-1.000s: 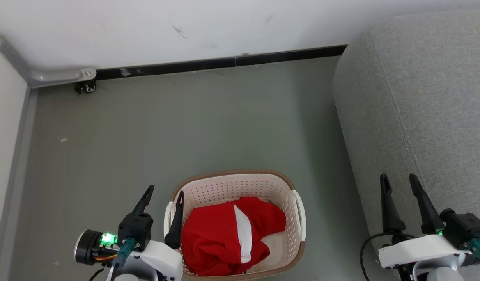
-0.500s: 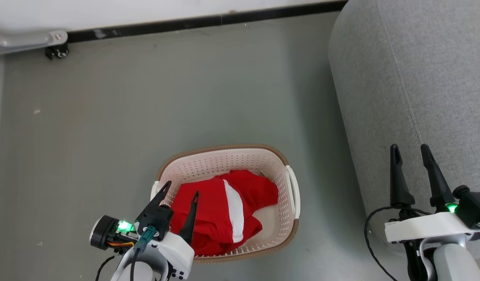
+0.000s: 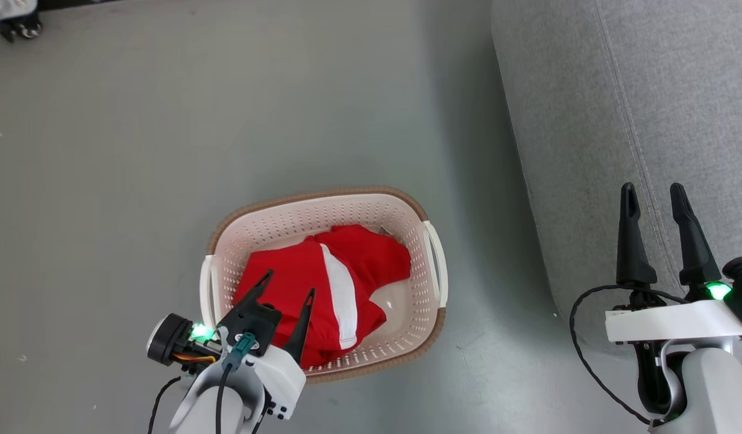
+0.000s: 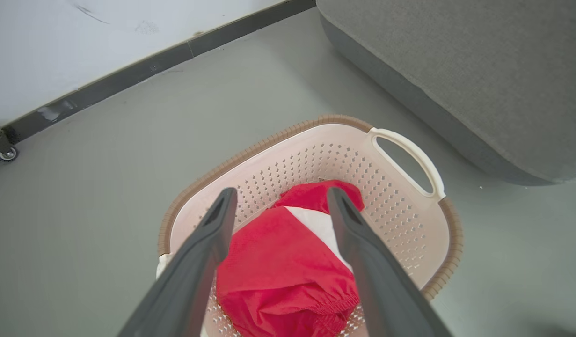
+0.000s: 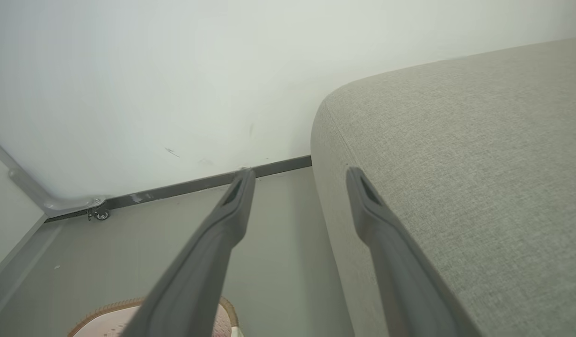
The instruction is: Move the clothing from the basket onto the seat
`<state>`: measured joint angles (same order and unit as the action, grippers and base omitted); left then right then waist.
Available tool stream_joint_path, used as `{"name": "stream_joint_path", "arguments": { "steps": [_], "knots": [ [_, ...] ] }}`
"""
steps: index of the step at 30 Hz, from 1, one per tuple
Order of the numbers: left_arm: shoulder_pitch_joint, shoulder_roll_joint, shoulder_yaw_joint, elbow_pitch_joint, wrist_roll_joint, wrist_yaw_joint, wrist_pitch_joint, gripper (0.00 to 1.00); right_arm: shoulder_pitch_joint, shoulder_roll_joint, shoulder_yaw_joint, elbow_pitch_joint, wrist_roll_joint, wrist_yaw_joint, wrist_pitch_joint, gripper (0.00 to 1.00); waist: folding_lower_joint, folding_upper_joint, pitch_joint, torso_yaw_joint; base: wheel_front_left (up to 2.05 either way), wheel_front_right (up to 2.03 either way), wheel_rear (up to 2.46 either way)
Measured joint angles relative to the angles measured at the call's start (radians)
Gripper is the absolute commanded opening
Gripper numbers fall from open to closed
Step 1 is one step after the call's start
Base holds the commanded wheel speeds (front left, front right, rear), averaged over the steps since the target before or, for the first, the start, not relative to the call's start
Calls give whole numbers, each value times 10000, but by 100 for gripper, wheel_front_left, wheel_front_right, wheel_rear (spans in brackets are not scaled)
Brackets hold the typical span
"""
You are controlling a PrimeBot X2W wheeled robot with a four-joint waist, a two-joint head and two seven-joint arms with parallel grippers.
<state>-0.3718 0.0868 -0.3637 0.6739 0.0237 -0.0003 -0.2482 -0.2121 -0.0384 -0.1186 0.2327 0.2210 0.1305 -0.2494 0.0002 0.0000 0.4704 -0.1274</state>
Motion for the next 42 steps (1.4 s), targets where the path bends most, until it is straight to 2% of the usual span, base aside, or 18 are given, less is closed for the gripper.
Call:
{"name": "stream_joint_path", "arguments": {
  "steps": [27, 32, 42],
  "knots": [
    [-1312, 4, -242, 1427, 259, 19, 0, 100, -682, 2, -17, -267, 543, 0, -2, 100, 0, 0, 1928, -1261, 0, 0, 0],
    [-1543, 23, -393, 1875, 577, 107, 0, 100, -931, 4, 73, -286, 646, 0, -2, 100, 0, 0, 2244, -1459, 0, 0, 0],
    [-2003, 92, -844, 2644, 1381, 755, 36, 100, -1395, 4, 376, -213, 945, 0, -2, 100, 0, 0, 2746, -1772, 0, 0, 0]
  ]
}}
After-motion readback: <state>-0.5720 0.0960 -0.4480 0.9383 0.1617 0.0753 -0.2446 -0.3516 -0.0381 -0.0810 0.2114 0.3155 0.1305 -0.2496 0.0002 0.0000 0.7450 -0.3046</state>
